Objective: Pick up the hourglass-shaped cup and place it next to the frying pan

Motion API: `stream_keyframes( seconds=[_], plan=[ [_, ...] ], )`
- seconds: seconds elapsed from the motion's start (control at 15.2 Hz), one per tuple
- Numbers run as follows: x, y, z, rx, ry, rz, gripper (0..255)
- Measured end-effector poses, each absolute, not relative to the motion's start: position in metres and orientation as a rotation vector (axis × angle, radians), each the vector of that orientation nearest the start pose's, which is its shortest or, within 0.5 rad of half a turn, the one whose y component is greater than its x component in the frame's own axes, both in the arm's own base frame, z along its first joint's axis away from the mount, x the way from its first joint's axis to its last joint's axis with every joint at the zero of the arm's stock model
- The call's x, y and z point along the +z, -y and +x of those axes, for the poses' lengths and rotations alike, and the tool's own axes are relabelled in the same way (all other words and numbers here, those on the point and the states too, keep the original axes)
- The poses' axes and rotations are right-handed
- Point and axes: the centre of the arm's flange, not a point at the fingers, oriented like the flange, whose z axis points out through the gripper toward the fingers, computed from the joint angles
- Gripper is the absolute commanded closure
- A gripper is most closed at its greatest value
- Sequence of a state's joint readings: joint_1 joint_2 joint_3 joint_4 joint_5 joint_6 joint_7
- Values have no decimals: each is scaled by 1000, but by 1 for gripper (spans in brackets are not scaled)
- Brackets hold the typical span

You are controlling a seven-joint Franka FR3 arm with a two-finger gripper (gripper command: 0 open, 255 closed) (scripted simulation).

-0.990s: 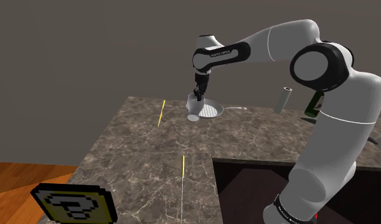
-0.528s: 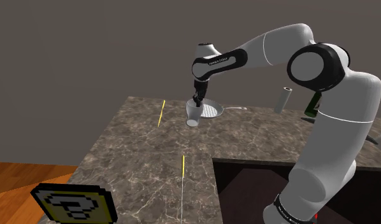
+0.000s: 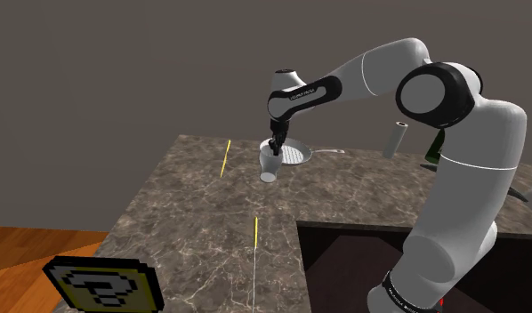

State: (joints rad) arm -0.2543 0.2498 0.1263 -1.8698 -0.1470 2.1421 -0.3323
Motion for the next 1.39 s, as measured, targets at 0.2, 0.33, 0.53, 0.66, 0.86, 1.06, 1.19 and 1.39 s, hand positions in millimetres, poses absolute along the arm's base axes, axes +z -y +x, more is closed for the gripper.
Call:
stream_keyframes(
  seconds=[0.2, 0.33, 0.53, 0.66, 0.86, 1.06, 1.19, 1.39],
  plan=[
    [385, 89, 613, -6, 449, -3207, 255],
    [385, 89, 613, -6, 449, -3207, 0],
    [385, 89, 613, -7, 449, -3207, 0],
    [385, 89, 613, -7, 449, -3207, 0],
    [414, 85, 612, -9, 449, -3208, 0],
    [432, 84, 612, -8, 449, -3208, 0],
    [434, 84, 612, -7, 449, -3208, 0],
    [435, 84, 612, -7, 449, -3207, 0]
  ],
)
